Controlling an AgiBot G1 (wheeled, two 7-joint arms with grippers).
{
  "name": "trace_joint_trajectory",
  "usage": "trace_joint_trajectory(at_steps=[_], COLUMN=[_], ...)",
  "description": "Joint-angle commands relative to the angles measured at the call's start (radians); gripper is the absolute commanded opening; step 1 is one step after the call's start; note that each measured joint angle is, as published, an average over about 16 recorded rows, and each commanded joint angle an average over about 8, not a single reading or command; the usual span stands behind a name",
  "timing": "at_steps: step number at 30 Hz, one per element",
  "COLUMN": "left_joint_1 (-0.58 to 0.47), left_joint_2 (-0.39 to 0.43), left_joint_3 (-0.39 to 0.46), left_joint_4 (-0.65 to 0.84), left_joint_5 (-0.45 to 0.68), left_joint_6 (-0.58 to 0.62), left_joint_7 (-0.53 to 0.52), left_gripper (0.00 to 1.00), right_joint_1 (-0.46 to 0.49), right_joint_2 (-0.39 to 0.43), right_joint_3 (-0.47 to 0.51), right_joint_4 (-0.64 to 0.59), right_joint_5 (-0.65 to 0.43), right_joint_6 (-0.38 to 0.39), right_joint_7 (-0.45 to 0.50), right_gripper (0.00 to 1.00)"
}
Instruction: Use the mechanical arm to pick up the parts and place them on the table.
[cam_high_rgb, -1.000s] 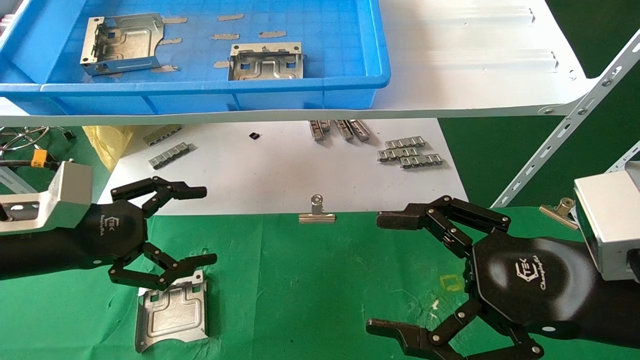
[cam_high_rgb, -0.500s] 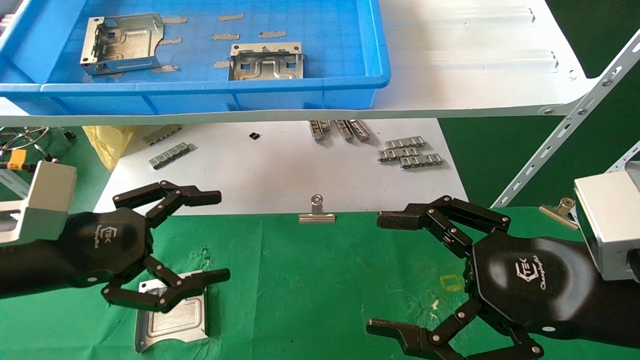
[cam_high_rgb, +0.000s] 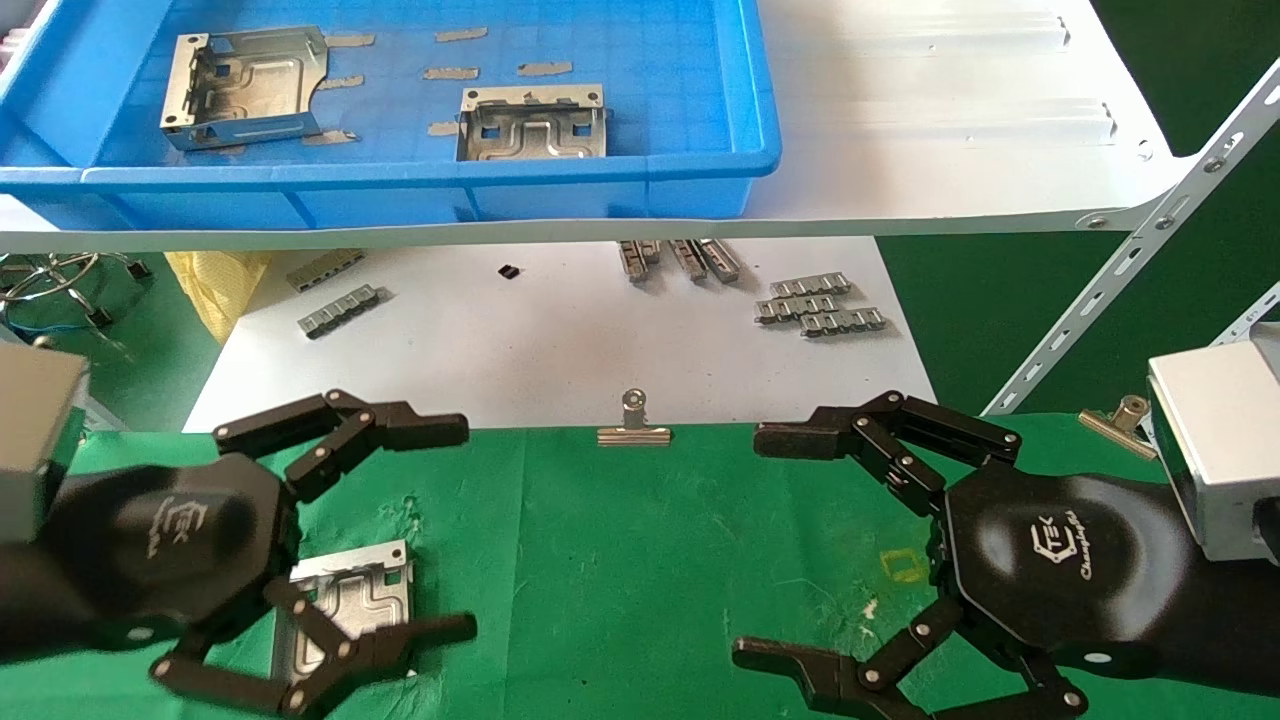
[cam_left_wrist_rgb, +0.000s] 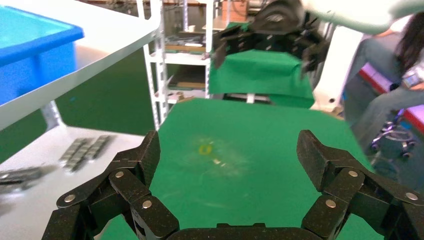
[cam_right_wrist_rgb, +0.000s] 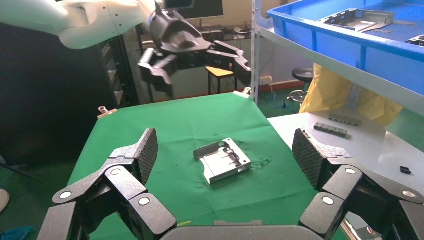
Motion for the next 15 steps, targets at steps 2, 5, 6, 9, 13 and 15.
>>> trace_joint_trajectory(at_steps=[2, 5, 6, 9, 13, 15], left_joint_1=[0.029, 0.050, 0.054, 0.063, 0.061, 0.059], left_joint_2=[-0.007, -0.012, -0.014, -0.016, -0.016, -0.016], left_joint_3=[-0.028, -0.049, -0.053, -0.062, -0.059, -0.058], left_joint_4=[-0.049, -0.085, -0.093, -0.107, -0.102, -0.099], left_joint_5=[-0.012, -0.022, -0.024, -0.029, -0.029, -0.028], left_joint_6=[-0.005, -0.008, -0.008, -0.010, -0.011, -0.011], left_joint_7=[-0.034, -0.056, -0.060, -0.066, -0.062, -0.061], left_gripper=[1.00, 1.00, 1.00, 1.00, 1.00, 1.00], right_joint_1=[0.000, 0.000, 0.000, 0.000, 0.000, 0.000], right_joint_2=[0.000, 0.000, 0.000, 0.000, 0.000, 0.000], right_joint_3=[0.000, 0.000, 0.000, 0.000, 0.000, 0.000], right_joint_4=[0.000, 0.000, 0.000, 0.000, 0.000, 0.000], right_joint_5=[0.000, 0.000, 0.000, 0.000, 0.000, 0.000], right_joint_6=[0.000, 0.000, 0.000, 0.000, 0.000, 0.000], right_joint_7=[0.000, 0.000, 0.000, 0.000, 0.000, 0.000], right_gripper=[1.00, 1.00, 1.00, 1.00, 1.00, 1.00])
